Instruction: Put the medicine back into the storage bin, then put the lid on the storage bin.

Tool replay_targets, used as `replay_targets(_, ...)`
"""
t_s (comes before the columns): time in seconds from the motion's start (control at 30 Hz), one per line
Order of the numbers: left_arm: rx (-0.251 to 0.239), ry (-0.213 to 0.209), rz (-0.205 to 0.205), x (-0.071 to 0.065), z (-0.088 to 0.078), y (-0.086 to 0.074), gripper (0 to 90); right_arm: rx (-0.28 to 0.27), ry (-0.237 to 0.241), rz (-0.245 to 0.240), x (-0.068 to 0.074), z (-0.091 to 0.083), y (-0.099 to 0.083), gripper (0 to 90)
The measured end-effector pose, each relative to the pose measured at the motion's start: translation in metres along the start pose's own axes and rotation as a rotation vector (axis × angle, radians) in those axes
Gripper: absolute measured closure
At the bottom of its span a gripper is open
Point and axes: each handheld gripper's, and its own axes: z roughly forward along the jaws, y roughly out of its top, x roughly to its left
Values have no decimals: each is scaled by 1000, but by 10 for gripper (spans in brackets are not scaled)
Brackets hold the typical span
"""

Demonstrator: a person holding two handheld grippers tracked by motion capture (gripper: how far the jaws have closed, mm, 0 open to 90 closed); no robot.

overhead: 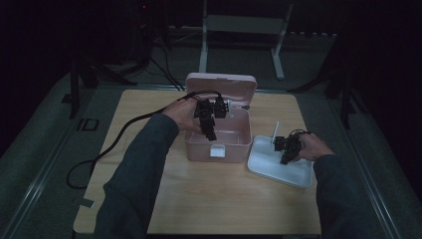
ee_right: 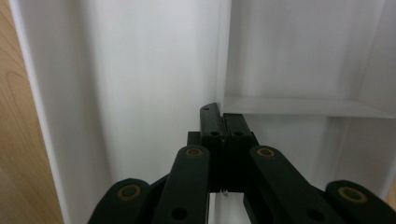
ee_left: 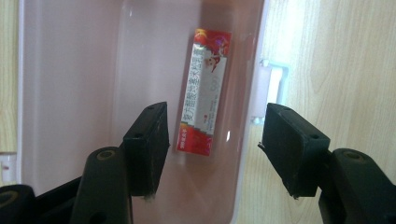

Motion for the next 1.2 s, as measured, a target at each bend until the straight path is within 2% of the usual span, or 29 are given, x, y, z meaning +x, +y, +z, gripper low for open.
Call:
replay_targets(0.17,5,4,-1,0,-1,-6,408,0,-1,3,0,-4,-3,895)
replay_targets(0.6,-26,19,-26,1,-7,-24,408,-16,-26,16,-3,-25,-13,895)
replay_targets(0.77,-50,29,-40,0,-11,-33,410,-35,-40,26,-4,-39,-17,895)
replay_targets(1.03,-133,52,-61,0,-18,-50,423,-42,-63,36,-4,-55,-22,895)
replay_targets(1.2,-206,69,-100,0,-20,-64,432,-52,-75,29,-4,-64,-21,895)
